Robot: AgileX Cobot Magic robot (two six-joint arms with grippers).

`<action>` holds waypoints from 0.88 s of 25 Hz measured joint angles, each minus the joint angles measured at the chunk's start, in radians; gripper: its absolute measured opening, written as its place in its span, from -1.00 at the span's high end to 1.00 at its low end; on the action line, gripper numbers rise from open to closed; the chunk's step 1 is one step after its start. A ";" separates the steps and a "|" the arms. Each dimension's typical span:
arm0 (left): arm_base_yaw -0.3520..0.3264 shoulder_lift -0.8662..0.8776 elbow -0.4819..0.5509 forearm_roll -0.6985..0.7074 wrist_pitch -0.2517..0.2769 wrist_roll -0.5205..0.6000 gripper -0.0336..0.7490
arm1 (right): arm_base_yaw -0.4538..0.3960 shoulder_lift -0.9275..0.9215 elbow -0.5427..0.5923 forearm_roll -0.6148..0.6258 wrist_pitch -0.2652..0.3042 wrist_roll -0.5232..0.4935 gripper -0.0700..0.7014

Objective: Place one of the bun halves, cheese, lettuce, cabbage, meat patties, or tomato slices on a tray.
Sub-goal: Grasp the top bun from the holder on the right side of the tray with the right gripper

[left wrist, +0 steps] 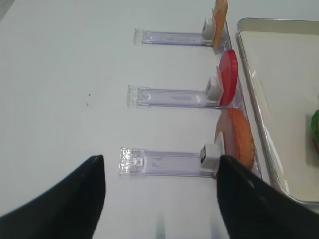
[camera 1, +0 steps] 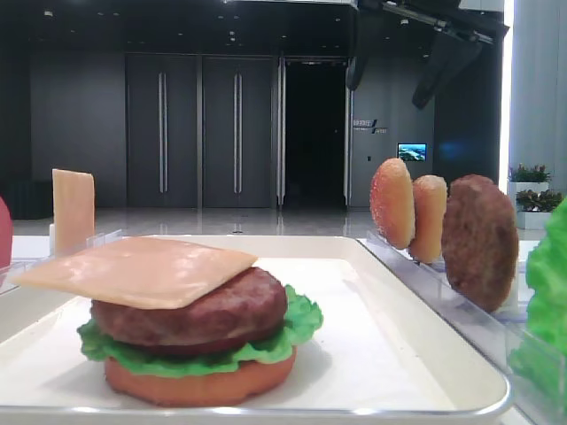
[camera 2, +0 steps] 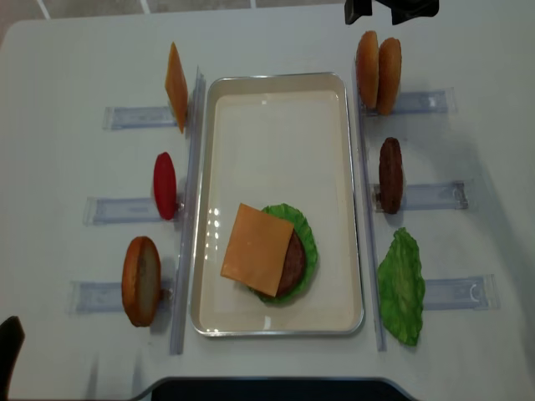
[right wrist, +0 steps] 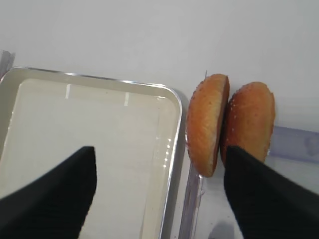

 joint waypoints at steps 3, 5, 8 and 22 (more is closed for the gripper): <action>0.000 0.000 0.000 0.000 0.000 0.000 -0.45 | 0.000 0.025 0.000 0.000 -0.005 -0.016 -0.57; 0.000 0.000 0.000 0.000 0.000 0.000 -0.45 | 0.000 0.043 0.000 0.000 -0.010 -0.024 -0.57; 0.000 0.000 0.000 0.000 0.000 0.000 -0.45 | 0.000 0.060 0.000 0.000 -0.016 -0.037 -0.57; 0.000 0.000 0.000 0.000 0.000 -0.001 -0.45 | -0.001 0.107 0.000 -0.026 -0.058 -0.069 -0.57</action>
